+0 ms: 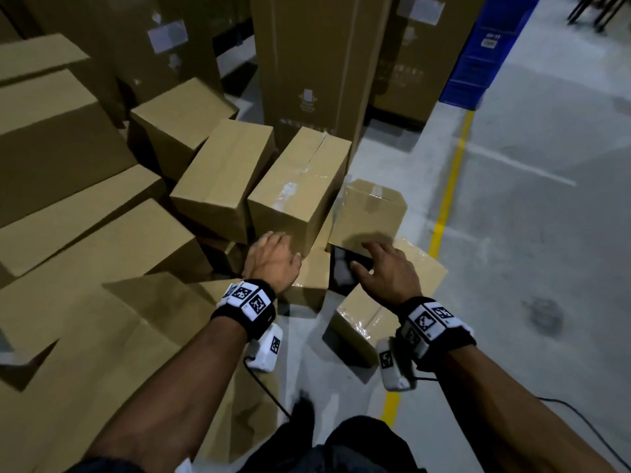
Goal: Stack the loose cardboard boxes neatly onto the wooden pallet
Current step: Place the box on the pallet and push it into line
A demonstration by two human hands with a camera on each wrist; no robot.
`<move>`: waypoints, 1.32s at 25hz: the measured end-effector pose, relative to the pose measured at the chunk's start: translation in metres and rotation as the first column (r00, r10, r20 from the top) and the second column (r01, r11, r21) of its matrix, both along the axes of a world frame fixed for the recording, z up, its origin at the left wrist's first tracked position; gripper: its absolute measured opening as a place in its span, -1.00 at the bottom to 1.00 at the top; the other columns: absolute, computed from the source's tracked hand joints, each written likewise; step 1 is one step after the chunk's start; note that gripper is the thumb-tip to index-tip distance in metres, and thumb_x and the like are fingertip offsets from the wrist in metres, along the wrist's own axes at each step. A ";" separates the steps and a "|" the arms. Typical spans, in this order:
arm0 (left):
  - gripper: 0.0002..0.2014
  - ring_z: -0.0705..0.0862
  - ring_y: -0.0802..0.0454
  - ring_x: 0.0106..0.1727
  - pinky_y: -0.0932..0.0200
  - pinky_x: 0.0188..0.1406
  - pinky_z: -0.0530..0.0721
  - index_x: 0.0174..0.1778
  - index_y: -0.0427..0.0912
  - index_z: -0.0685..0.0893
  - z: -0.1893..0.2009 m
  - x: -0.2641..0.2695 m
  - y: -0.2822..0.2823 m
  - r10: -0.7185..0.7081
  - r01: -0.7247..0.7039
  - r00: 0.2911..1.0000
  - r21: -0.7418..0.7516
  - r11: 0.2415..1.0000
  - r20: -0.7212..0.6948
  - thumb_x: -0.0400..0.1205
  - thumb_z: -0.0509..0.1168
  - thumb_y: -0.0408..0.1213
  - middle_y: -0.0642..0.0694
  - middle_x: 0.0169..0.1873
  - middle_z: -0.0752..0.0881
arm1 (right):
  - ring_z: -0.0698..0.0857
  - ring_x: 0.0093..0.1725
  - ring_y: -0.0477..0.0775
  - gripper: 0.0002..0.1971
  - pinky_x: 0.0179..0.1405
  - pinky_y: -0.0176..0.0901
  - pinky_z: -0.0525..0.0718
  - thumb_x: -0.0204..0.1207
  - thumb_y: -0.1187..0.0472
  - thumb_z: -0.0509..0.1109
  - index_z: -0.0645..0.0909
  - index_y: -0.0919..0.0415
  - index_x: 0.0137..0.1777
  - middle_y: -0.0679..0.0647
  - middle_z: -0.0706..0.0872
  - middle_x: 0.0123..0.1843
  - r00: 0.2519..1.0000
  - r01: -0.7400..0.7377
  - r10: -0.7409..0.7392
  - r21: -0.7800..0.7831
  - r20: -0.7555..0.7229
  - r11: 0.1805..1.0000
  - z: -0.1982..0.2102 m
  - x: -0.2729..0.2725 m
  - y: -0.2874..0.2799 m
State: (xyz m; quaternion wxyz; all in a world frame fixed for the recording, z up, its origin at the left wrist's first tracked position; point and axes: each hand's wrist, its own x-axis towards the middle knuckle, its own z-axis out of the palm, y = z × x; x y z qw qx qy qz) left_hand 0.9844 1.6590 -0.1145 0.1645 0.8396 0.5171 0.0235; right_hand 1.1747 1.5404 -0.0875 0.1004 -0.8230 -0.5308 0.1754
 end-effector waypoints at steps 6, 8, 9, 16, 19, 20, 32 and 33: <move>-0.53 0.45 -0.17 0.52 -0.08 0.49 0.44 0.51 -0.21 0.49 -0.004 0.059 0.108 0.067 -0.066 0.997 -0.046 0.997 0.023 0.73 0.22 -0.07 -0.20 0.47 0.56 | 0.45 0.55 0.28 -0.41 0.47 0.16 0.48 0.69 -0.15 0.24 0.37 0.06 0.66 0.15 0.44 0.64 0.997 0.001 -0.003 -0.028 -0.073 1.000 -0.024 0.061 0.102; -0.52 0.48 -0.19 0.50 -0.08 0.48 0.47 0.53 -0.21 0.50 -0.008 0.078 0.145 0.097 -0.094 0.994 -0.065 0.994 0.058 0.72 0.25 -0.09 -0.21 0.48 0.57 | 0.44 0.56 0.29 -0.40 0.50 0.19 0.47 0.69 -0.15 0.25 0.35 0.06 0.67 0.17 0.44 0.64 0.993 0.004 -0.009 -0.036 -0.121 0.999 -0.033 0.084 0.138; -0.52 0.49 -0.21 0.49 -0.08 0.46 0.49 0.53 -0.21 0.51 -0.010 0.086 0.162 0.122 -0.115 0.989 -0.082 0.990 0.081 0.71 0.26 -0.10 -0.22 0.47 0.58 | 0.44 0.56 0.30 -0.39 0.50 0.17 0.46 0.68 -0.15 0.26 0.34 0.06 0.68 0.18 0.45 0.64 0.990 -0.001 -0.005 -0.043 -0.144 0.999 -0.038 0.094 0.155; -0.44 0.52 -0.24 0.49 0.03 0.41 0.47 0.56 -0.16 0.48 -0.033 0.126 0.285 0.314 -0.249 0.933 -0.315 0.916 0.175 0.69 0.31 0.03 -0.20 0.50 0.56 | 0.48 0.56 0.18 -0.33 0.19 -0.41 0.53 0.66 -0.09 0.39 0.30 0.08 0.70 0.08 0.42 0.66 0.842 0.189 -0.205 -0.083 -0.499 0.978 -0.070 0.128 0.267; -0.35 0.46 -0.20 0.55 0.04 0.46 0.41 0.61 -0.15 0.42 -0.068 0.140 0.351 0.331 -0.238 0.922 -0.384 0.892 0.199 0.66 0.33 0.10 -0.16 0.56 0.50 | 0.46 0.52 0.09 -0.31 0.03 -0.56 0.58 0.69 -0.02 0.39 0.20 0.05 0.74 -0.03 0.37 0.63 0.664 0.304 -0.328 -0.158 -0.672 0.939 -0.101 0.137 0.311; -0.33 0.44 -0.20 0.57 0.02 0.49 0.40 0.62 -0.13 0.40 -0.083 0.145 0.375 0.335 -0.237 0.922 -0.401 0.885 0.194 0.65 0.33 0.13 -0.15 0.58 0.47 | 0.44 0.56 0.11 -0.30 0.22 -0.43 0.54 0.69 0.00 0.39 0.17 0.06 0.75 0.03 0.35 0.67 0.606 0.355 -0.373 -0.181 -0.702 0.917 -0.115 0.140 0.327; -0.12 0.56 -0.18 0.45 -0.12 0.45 0.55 0.64 -0.01 0.33 -0.266 0.187 0.578 0.294 -0.184 0.945 -0.506 0.843 0.145 0.46 0.47 0.24 -0.12 0.54 0.51 | 0.21 0.73 0.19 -0.03 0.66 0.15 0.26 0.57 -0.03 0.53 -0.08 -0.09 0.79 0.09 0.14 0.79 0.252 0.619 -0.571 -0.323 -0.781 0.715 -0.292 0.156 0.487; -0.13 0.57 -0.17 0.44 -0.10 0.44 0.55 0.62 0.01 0.36 -0.275 0.188 0.587 0.287 -0.176 0.945 -0.497 0.850 0.157 0.42 0.47 0.26 -0.11 0.51 0.54 | 0.21 0.72 0.20 0.00 0.65 0.12 0.25 0.55 -0.03 0.55 -0.09 -0.10 0.79 0.10 0.14 0.79 0.254 0.642 -0.579 -0.312 -0.775 0.700 -0.301 0.158 0.499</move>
